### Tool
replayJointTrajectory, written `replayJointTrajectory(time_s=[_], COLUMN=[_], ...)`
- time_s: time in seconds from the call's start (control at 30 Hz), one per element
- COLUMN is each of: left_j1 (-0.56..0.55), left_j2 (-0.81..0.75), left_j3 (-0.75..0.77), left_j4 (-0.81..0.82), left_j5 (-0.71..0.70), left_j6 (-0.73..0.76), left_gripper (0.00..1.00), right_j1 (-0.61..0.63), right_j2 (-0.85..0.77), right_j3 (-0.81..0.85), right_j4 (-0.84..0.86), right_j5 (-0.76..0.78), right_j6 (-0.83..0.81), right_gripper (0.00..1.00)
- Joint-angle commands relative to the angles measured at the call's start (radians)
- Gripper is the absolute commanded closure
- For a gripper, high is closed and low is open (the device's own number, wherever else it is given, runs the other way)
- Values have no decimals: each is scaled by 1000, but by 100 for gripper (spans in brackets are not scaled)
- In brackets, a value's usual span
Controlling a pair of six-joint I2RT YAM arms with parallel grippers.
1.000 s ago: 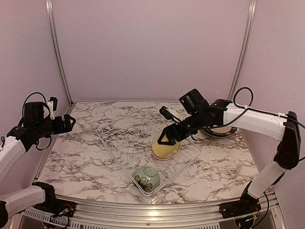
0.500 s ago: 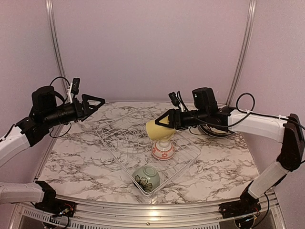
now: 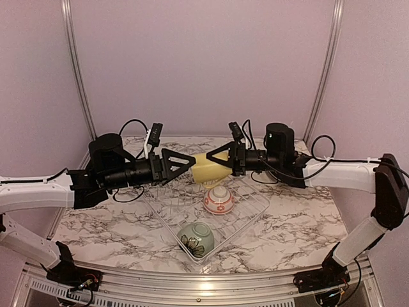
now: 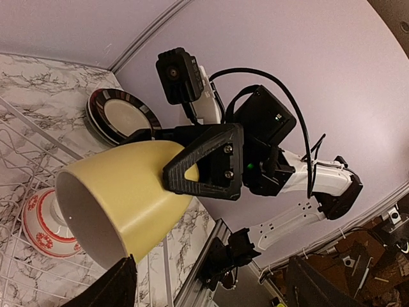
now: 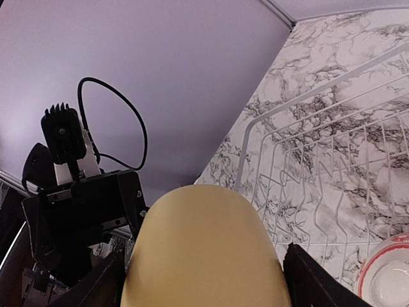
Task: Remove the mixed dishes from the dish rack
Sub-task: Pass from the right arm to the left
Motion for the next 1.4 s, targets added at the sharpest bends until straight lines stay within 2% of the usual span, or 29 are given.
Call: replayJointTrajectory(time_s=[0.0, 0.27, 0.37, 0.6, 0.97, 1.03, 1.1, 1.2, 1.3, 1.37], left_j1=[-10, -11, -19, -33, -34, -33, -33, -34, -33, -31], left_j2=[6, 34, 76, 124, 129, 125, 109, 66, 10, -30], left_j3=[-10, -12, -2, -14, -1, -1, 4, 18, 35, 43], left_j4=[106, 115, 154, 228, 244, 237, 208, 126, 4, -86], left_j5=[-62, -67, -18, 16, 35, 36, 27, -2, -57, -109], left_j6=[-28, -66, -91, -136, -140, -141, -124, -74, 4, 62], left_gripper=[18, 15, 18, 48, 83, 93, 100, 100, 100, 100], right_j1=[-6, 15, 21, 45, 61, 67, 68, 69, 67, 64], right_j2=[-36, -30, -12, 22, 57, 62, 65, 59, 55, 51], right_j3=[-14, -69, -46, -39, -22, -21, -22, -22, -12, -13], right_j4=[282, 430, 430, 456, 454, 453, 447, 416, 366, 341], right_j5=[-79, -86, -97, -109, -124, -127, -126, -116, -105, -100], right_j6=[138, 213, 211, 219, 211, 207, 199, 171, 136, 122], right_gripper=[100, 100, 100, 100, 100, 100, 94, 80, 56, 30])
